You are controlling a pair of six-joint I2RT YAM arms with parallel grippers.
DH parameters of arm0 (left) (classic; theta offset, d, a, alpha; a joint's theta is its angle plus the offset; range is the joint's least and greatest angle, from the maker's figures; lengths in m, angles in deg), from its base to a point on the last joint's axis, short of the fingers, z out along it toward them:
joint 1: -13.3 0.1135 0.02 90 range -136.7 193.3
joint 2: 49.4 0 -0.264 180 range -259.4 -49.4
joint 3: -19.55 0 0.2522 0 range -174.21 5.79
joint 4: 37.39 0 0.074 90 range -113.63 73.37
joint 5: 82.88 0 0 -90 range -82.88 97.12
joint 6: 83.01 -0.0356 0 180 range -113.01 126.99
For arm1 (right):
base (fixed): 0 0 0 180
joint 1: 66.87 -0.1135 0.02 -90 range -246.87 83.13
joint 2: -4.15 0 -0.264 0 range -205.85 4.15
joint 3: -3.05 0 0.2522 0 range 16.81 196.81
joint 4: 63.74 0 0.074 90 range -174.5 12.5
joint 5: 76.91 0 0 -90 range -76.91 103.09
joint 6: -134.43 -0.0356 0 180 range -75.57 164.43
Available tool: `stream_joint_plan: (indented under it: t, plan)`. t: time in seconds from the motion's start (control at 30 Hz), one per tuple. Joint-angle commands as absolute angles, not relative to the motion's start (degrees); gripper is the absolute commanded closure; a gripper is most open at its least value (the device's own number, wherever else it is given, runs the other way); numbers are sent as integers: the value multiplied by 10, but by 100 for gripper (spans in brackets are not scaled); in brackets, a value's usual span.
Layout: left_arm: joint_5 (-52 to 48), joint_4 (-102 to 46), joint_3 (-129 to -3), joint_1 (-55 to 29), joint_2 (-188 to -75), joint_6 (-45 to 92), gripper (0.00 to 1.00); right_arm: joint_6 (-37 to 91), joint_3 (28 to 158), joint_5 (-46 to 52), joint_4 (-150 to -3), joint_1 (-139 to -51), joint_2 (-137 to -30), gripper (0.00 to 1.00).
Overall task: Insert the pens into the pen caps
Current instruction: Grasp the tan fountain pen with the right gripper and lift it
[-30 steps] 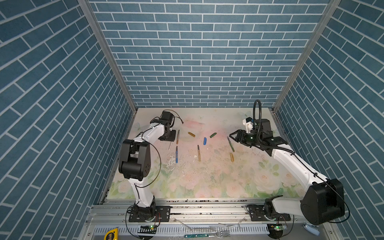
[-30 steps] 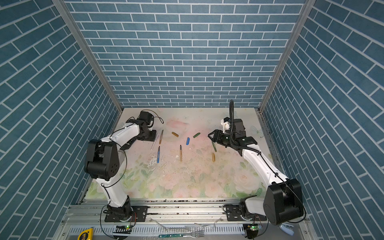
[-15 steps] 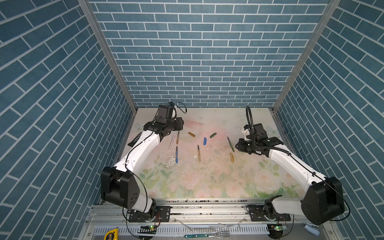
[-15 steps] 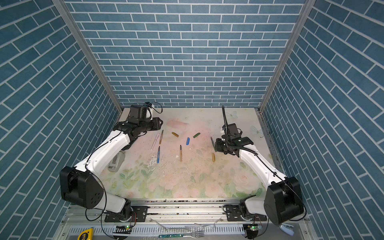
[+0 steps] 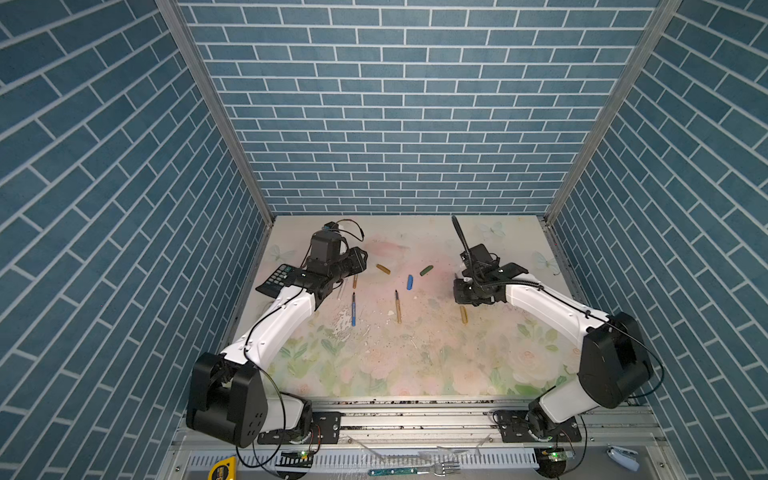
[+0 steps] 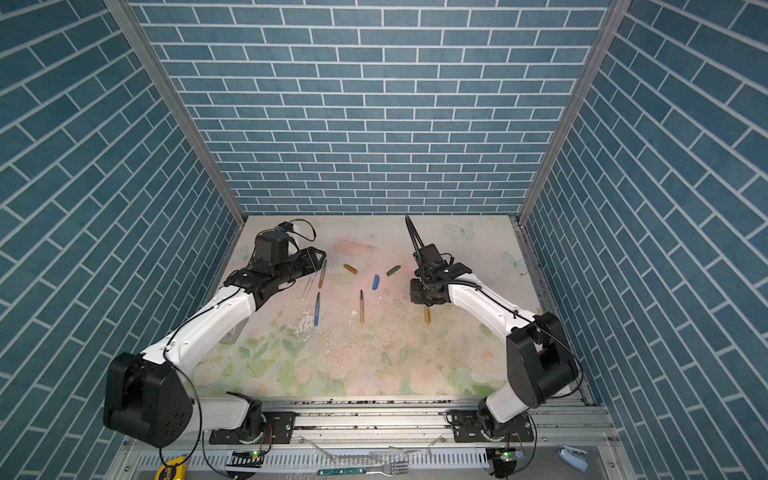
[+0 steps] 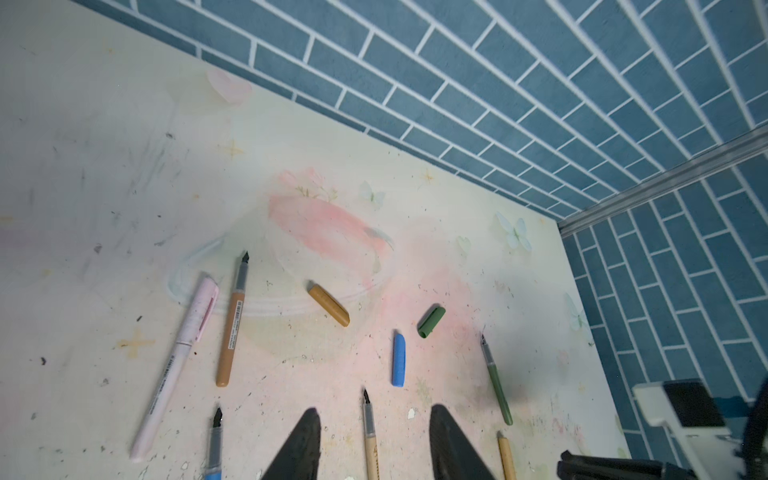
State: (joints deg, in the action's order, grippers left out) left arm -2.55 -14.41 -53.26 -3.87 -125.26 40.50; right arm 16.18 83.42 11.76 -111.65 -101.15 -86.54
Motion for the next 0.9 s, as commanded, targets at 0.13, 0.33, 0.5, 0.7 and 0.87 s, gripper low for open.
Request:
stream_joint_plan:
  t: [0.13,0.33,0.5,0.7,0.87]
  plan:
    - [41,-159,-523,-40,-1218,421,52,122,949,123,-1117,-1101,-989,68]
    - [42,-152,-527,-40,-1215,419,48,107,1056,120,-1141,-1147,-1096,63]
    - [43,-155,-525,-38,-1207,419,48,89,1130,117,-1171,-1162,-1163,62]
    - [31,-162,-523,-33,-1199,425,48,67,1178,129,-1192,-1170,-1211,63]
    - [21,-169,-520,-23,-1196,434,48,63,1200,121,-1193,-1170,-1252,66]
